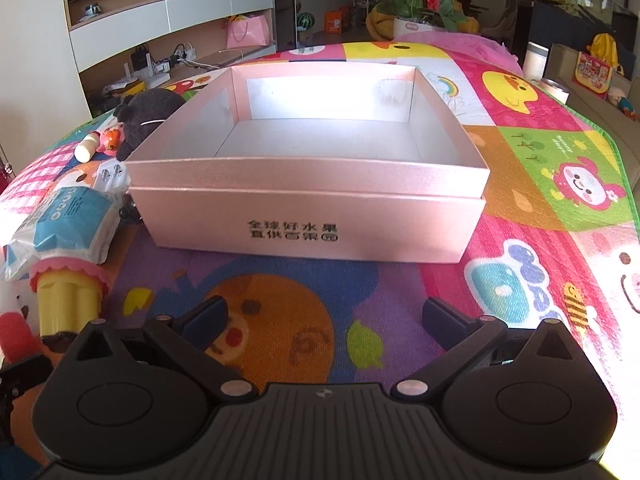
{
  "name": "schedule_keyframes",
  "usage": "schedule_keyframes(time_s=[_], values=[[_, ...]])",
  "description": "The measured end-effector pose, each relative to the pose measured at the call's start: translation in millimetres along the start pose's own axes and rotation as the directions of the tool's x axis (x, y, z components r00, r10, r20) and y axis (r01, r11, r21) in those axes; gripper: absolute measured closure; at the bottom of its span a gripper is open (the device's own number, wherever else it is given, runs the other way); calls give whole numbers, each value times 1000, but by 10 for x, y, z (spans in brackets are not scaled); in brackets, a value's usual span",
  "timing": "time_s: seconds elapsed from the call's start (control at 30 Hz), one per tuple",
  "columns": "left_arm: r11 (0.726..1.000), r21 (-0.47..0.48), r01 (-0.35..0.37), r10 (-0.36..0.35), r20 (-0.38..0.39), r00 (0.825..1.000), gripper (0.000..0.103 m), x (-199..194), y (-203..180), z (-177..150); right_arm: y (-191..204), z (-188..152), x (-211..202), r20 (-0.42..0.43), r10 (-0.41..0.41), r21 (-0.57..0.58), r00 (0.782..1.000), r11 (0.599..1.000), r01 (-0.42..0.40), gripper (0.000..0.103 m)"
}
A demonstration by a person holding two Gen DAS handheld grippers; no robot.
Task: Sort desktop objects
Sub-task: 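Reach the right gripper to the yellow cupcake toy and grasp it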
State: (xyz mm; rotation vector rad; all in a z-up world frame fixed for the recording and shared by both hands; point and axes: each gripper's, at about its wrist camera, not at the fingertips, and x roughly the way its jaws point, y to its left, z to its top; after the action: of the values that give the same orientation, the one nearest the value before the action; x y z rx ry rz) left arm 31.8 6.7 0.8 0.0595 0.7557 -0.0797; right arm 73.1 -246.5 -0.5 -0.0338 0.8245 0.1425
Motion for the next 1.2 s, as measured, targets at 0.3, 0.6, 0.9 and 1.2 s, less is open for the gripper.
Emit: schedule_keyframes(time_s=[0.3, 0.6, 0.9, 1.2], values=[[988, 8, -154, 154, 45, 987, 0, 367, 257, 393, 32, -178, -197, -11, 24, -52, 1000, 998, -25, 0], [985, -65, -163, 167, 80, 983, 0, 142, 527, 414, 111, -86, -357, 62, 107, -100, 992, 990, -101, 0], [969, -221, -107, 129, 90, 987, 0, -265, 759, 149, 824, 176, -466, 58, 334, -254, 941, 916, -310, 2], [962, -251, -108, 142, 120, 983, 0, -402, 845, 186, 1210, 293, -230, -109, 343, -323, 933, 876, -360, 47]])
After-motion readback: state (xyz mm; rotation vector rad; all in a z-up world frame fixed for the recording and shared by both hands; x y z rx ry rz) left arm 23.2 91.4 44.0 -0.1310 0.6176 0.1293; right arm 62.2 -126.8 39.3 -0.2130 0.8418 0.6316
